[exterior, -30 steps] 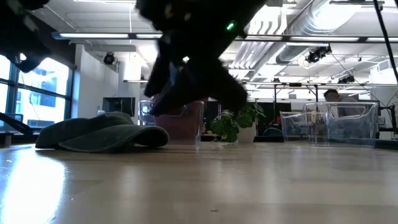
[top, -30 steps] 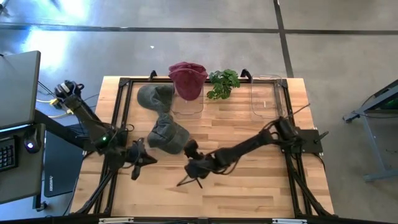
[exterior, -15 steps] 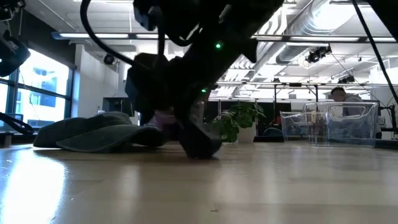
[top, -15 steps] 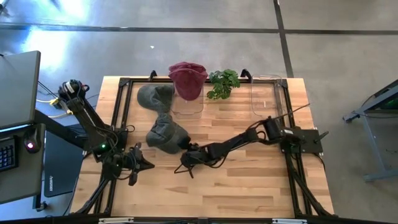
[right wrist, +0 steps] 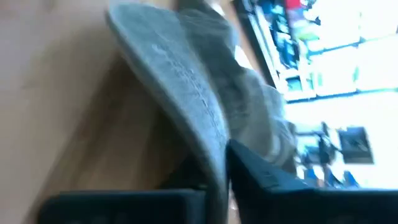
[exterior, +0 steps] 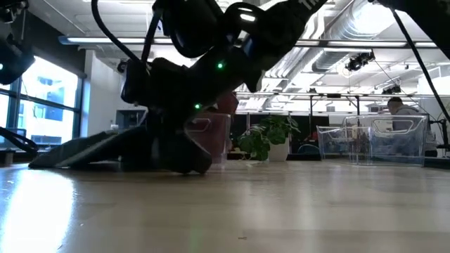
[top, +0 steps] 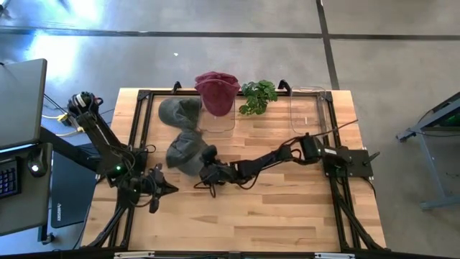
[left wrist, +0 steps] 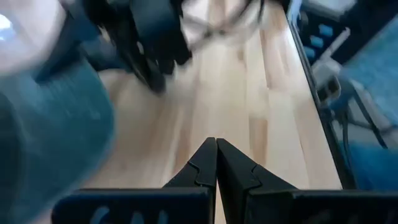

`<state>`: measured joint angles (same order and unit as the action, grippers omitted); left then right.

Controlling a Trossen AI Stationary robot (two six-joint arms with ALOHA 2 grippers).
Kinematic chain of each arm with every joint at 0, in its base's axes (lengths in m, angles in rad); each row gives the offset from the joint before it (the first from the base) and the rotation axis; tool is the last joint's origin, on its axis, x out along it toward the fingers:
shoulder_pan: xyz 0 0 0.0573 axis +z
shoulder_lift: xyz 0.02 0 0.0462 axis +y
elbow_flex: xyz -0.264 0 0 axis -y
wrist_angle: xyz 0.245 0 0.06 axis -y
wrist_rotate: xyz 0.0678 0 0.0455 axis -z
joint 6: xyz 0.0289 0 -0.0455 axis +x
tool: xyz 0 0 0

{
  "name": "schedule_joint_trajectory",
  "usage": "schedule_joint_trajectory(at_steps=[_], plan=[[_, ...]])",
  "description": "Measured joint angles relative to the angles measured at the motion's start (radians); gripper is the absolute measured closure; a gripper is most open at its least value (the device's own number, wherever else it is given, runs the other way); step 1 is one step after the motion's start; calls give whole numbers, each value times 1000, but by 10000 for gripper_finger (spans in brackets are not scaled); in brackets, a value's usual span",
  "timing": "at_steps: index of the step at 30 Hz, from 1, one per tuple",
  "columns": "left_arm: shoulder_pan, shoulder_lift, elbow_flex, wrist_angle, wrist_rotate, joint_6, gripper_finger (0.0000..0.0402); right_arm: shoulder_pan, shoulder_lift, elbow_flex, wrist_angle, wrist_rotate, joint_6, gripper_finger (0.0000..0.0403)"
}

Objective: Pick & Place hat
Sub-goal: Put the bottom black cap into the right transparent bin

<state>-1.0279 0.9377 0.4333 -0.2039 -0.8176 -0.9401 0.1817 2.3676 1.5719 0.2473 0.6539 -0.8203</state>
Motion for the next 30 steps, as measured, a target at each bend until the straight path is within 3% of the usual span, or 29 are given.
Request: schedule_joint_trajectory(at_steps=[2,5,7,12,19,22,25,30], plan=[[0,-30,59,-58,-52,0,399,23,0,-2,21,86,5,388],[-1,-66,156,-182,-130,24,399,89,-12,-8,43,243,31,383],[-1,-82,213,-240,-173,62,399,149,-41,-30,43,294,45,392],[0,-89,281,-293,-289,165,399,323,-148,-173,120,510,88,392],[0,-89,270,-259,-293,176,399,488,-306,-360,408,753,-140,393],[0,-77,270,-257,-340,207,399,514,-380,-404,450,751,-192,395],[1,-53,270,-255,-457,266,399,526,-469,-417,484,701,-190,395],[30,2,270,-217,-579,298,399,520,-575,-427,556,459,-196,394]])
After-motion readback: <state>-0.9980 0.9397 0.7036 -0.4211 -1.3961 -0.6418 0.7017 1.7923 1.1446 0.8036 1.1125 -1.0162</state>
